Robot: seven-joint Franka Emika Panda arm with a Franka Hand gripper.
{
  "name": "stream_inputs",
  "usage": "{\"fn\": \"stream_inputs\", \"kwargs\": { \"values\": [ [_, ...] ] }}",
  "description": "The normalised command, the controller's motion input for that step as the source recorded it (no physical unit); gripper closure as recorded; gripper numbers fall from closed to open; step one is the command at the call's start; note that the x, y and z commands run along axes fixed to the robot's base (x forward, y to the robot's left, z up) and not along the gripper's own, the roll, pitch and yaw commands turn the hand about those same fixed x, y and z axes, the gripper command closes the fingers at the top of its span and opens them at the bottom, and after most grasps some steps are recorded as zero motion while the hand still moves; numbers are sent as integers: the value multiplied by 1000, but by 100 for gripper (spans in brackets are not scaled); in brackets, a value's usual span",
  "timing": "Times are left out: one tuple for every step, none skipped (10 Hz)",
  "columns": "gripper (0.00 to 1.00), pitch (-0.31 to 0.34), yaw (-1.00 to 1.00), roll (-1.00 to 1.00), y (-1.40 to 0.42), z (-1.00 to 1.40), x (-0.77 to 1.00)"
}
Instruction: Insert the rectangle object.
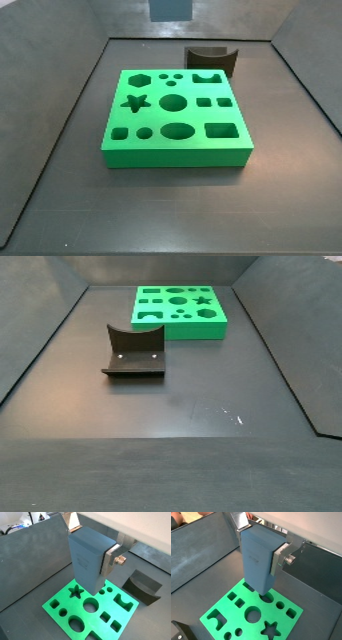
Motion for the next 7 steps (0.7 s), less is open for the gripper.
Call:
{"fn": "stream_inputs", "kwargs": {
  "values": [
    [100, -86, 0, -120, -134, -986, 1000],
    [100, -86, 0, -119, -126, -980, 1000],
    [100, -84, 0, -119, -126, -980, 1000],
    [100, -84, 0, -119, -126, -980, 1000],
    [100, -86, 0, -109, -123, -957, 1000],
    [100, -91, 0, -81, -134, -903, 1000],
    [100, -96, 0, -21, -160, -774, 1000]
  ]
}}
